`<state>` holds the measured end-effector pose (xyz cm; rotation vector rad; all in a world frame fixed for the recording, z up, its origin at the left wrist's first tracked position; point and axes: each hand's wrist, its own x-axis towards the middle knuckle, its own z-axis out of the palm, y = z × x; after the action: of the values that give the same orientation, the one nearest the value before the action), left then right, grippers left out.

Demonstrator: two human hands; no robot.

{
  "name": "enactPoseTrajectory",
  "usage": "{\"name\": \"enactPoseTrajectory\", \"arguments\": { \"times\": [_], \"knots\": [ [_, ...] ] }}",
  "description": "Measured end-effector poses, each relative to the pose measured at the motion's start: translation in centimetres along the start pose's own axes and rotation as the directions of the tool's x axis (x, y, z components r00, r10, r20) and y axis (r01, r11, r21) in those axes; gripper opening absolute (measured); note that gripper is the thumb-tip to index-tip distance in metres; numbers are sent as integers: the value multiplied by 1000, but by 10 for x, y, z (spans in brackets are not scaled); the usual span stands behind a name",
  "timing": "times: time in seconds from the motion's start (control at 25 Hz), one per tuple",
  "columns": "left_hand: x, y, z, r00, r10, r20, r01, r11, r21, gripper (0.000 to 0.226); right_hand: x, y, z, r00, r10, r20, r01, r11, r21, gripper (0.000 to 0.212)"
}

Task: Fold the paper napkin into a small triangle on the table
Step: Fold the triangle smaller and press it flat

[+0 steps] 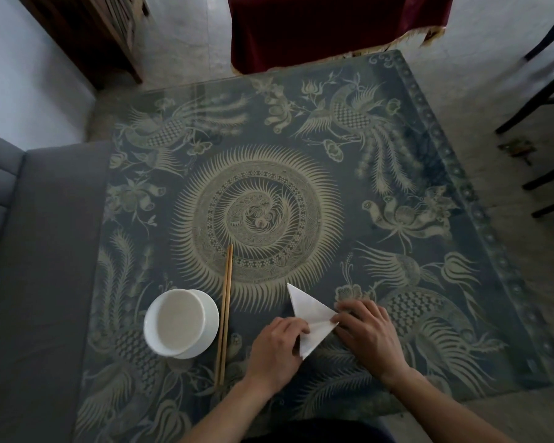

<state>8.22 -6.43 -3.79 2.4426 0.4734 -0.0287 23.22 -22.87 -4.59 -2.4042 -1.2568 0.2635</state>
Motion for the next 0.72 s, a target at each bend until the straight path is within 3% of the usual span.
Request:
{"name": "enactPoseTrajectory", "arguments": {
  "times": [0.16, 0.28, 0.44, 0.72],
  "knots": [
    [-1, -1, 2, 997, -80, 16, 81, 997, -21, 33, -6, 0, 1, 999, 18, -26, -18, 1000, 2, 23],
    [1, 0, 2, 988, -157, 2, 156, 982, -110, 20, -3, 1, 1, 997, 67, -32, -66, 998, 15, 20],
    [9, 1, -1, 966, -259, -1, 251, 939, -235, 14, 9, 2, -4, 995, 100, 23, -102, 993, 67, 13],
    [24, -4, -5, 902, -432, 1, 414, 864, -287, 14, 24, 1, -6, 964, 230, 132, -244, 964, 103, 17]
  ]
}}
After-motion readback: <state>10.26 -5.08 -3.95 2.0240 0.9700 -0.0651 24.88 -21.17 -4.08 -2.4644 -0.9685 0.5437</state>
